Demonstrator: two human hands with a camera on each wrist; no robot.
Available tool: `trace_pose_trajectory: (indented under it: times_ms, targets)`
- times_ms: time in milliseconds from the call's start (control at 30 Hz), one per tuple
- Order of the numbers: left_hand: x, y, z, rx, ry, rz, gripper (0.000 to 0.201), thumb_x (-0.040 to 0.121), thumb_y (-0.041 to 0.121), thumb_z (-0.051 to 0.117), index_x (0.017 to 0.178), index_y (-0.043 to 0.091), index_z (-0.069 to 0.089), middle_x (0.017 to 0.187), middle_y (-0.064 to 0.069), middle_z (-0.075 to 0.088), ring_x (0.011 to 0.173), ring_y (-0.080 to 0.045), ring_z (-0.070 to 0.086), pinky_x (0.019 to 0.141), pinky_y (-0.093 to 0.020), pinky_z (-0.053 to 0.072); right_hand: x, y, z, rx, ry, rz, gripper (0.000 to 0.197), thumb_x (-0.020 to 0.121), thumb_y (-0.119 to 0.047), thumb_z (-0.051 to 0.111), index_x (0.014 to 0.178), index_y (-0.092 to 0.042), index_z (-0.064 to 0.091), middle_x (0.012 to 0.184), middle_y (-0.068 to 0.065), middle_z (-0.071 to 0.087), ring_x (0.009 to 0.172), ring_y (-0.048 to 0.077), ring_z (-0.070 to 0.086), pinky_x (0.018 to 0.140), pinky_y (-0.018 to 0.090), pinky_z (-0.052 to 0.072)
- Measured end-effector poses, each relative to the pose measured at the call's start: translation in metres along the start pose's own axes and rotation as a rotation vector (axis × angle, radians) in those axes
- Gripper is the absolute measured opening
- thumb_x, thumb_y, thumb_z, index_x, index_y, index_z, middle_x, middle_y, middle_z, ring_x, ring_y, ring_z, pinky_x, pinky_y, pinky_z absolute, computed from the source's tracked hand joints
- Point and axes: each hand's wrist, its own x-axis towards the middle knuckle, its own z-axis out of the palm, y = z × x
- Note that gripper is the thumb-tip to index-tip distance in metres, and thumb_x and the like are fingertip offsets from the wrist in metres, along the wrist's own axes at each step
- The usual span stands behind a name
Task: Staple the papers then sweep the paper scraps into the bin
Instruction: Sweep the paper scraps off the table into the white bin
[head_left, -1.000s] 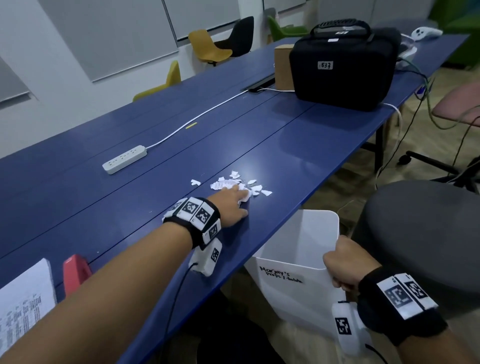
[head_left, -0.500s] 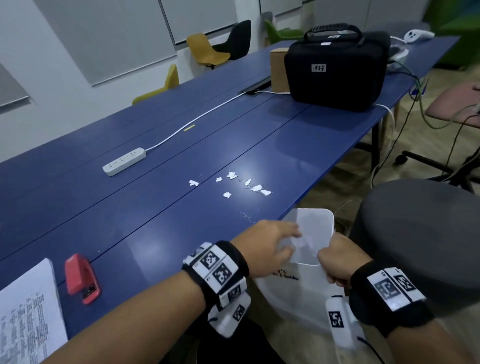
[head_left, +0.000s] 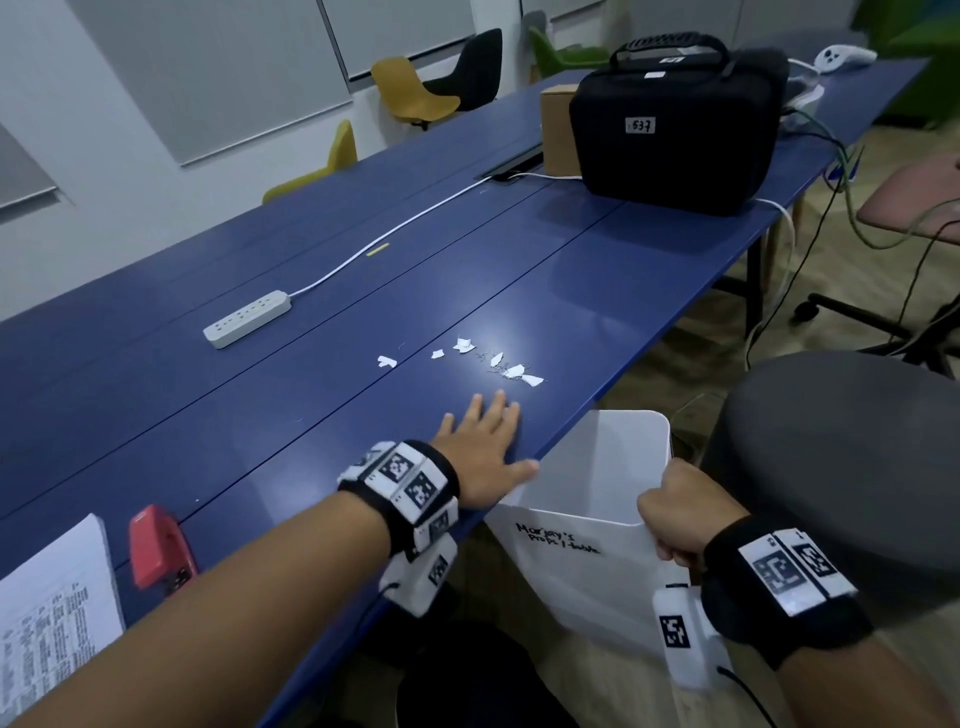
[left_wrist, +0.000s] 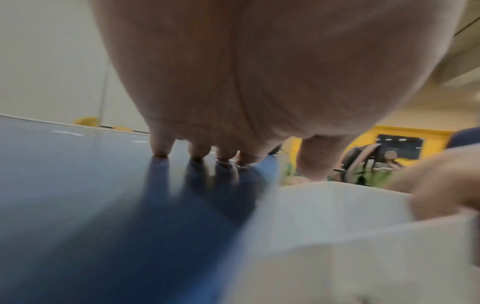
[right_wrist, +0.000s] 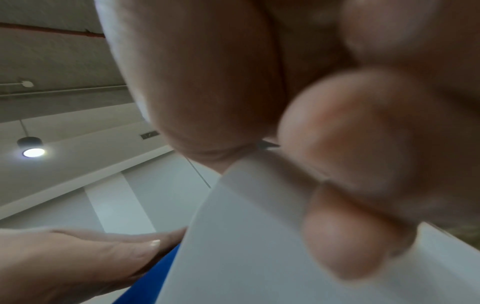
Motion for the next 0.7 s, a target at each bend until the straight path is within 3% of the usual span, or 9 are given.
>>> trace_pose_trajectory:
  times_ms: [167,300,367,500,600,700]
  targets:
    - [-0.029,0.057,0.020,0.071,-0.054,0.242,0.079,0.098,0.060,0.026,0.156,0.020,-0.010,0.164,0.003,-0.021,0.151,-0.020,-0.023,0.123,-0.049,-0.009,0.000,0.003,0.001,0.021,0.022,-0.004,0.040,0.081,-0.011,0.044,0.120,-0.003,0.049,0.064,0.020,0.063,0.033,0.018,0.048,0.038,0.021,0.038]
    - [-0.029,0.064,0.011,-0.146,0.003,0.345,0.075,0.101,0.047,0.037,0.158,0.017,-0.003,0.167,0.001,-0.009,0.153,-0.014,-0.009,0.125,-0.039,0.001,-0.003,0.005,-0.001,0.024,0.020,-0.018,0.041,0.078,-0.011,0.043,0.117,0.000,0.052,0.056,0.018,0.062,0.027,0.017,0.046,0.037,0.022,0.037]
    - [-0.014,0.053,-0.007,-0.231,0.125,0.298,0.073,0.101,0.041,0.041,0.158,0.017,0.002,0.167,0.000,-0.003,0.154,-0.015,-0.003,0.125,-0.038,0.004,-0.004,0.005,-0.002,0.015,0.022,-0.001,0.039,0.083,-0.011,0.044,0.120,-0.002,0.048,0.062,0.018,0.062,0.030,0.017,0.046,0.037,0.020,0.037]
    - [0.027,0.009,-0.049,-0.308,0.293,0.024,0.070,0.101,0.040,0.042,0.157,0.016,0.008,0.167,-0.003,-0.002,0.154,-0.021,-0.006,0.124,-0.038,0.006,-0.003,0.003,0.000,0.006,0.019,0.018,0.039,0.087,-0.012,0.045,0.126,-0.006,0.044,0.071,0.019,0.063,0.038,0.017,0.048,0.038,0.020,0.039]
    - [0.057,-0.025,-0.058,-0.223,0.258,-0.168,0.072,0.098,0.047,0.044,0.156,0.018,0.013,0.167,-0.006,-0.001,0.154,-0.029,-0.006,0.122,-0.051,0.013,-0.002,0.000,0.001,0.005,0.019,0.016,0.037,0.087,-0.012,0.046,0.124,-0.006,0.041,0.076,0.019,0.063,0.041,0.018,0.050,0.036,0.019,0.038]
    - [0.073,-0.037,-0.051,-0.141,0.183,-0.199,0.063,0.096,0.049,0.046,0.151,0.023,0.029,0.163,-0.010,0.018,0.151,-0.037,0.011,0.118,-0.052,0.023,0.000,-0.004,0.003,-0.007,0.036,0.022,0.035,0.087,-0.012,0.046,0.121,-0.006,0.040,0.083,0.019,0.064,0.047,0.021,0.054,0.036,0.020,0.039]
